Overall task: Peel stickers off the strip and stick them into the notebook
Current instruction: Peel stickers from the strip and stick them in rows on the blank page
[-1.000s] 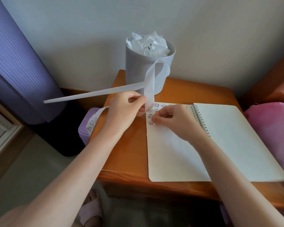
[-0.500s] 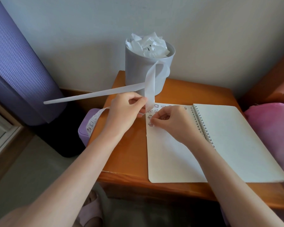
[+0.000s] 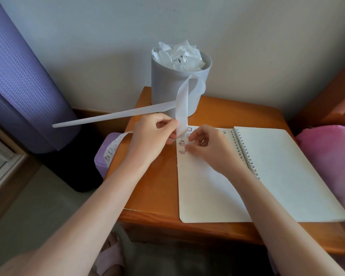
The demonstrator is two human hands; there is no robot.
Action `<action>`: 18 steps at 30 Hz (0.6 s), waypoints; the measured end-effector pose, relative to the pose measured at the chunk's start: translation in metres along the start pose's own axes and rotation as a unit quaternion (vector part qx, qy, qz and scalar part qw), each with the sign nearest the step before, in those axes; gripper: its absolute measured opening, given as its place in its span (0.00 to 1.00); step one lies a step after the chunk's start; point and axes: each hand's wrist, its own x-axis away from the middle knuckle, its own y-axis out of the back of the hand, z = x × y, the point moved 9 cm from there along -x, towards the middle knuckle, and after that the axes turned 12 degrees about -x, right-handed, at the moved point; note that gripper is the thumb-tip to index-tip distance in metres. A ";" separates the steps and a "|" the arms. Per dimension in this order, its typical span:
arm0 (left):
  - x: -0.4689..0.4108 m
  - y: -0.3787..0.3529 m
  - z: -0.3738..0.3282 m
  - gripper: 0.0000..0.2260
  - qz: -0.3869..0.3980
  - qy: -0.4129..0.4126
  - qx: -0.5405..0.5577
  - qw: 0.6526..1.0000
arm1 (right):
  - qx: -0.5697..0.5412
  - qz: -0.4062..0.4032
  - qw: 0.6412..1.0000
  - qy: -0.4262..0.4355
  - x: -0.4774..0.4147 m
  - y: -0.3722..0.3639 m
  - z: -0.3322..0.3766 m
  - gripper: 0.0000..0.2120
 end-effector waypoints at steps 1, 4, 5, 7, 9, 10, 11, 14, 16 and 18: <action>0.000 0.000 0.000 0.03 0.001 0.000 0.001 1.000 | 0.001 -0.001 1.000 0.003 -0.001 0.001 0.000 0.10; 0.000 -0.001 0.001 0.04 0.003 0.004 0.007 1.000 | -0.012 -0.003 1.000 -0.001 -0.002 0.001 -0.002 0.08; -0.001 -0.001 0.002 0.04 0.004 0.005 0.008 1.000 | -0.021 -0.006 1.000 -0.004 -0.003 0.002 -0.002 0.07; -0.001 -0.001 0.002 0.03 0.005 0.006 0.010 1.000 | -0.034 -0.006 0.999 -0.013 -0.003 0.003 -0.003 0.06; -0.001 -0.002 0.002 0.04 0.006 0.005 0.011 1.000 | -0.036 0.007 0.999 -0.019 -0.001 0.002 -0.003 0.08; -0.001 -0.002 0.002 0.04 0.007 0.005 0.011 1.000 | -0.036 0.014 0.999 -0.020 -0.001 0.001 -0.002 0.10; -0.001 -0.002 0.002 0.04 0.008 0.005 0.012 1.000 | -0.032 0.017 0.999 -0.020 0.000 0.000 -0.002 0.11; -0.001 -0.003 0.002 0.04 0.011 0.004 0.013 1.000 | -0.011 0.022 1.000 -0.011 -0.001 -0.003 -0.002 0.09; -0.001 -0.003 0.003 0.04 0.012 0.002 0.014 1.000 | -0.012 0.019 1.000 -0.002 -0.001 -0.001 -0.001 0.09; -0.001 -0.003 0.003 0.04 0.013 0.000 0.013 1.000 | -0.042 0.006 0.999 0.009 -0.001 0.004 0.004 0.08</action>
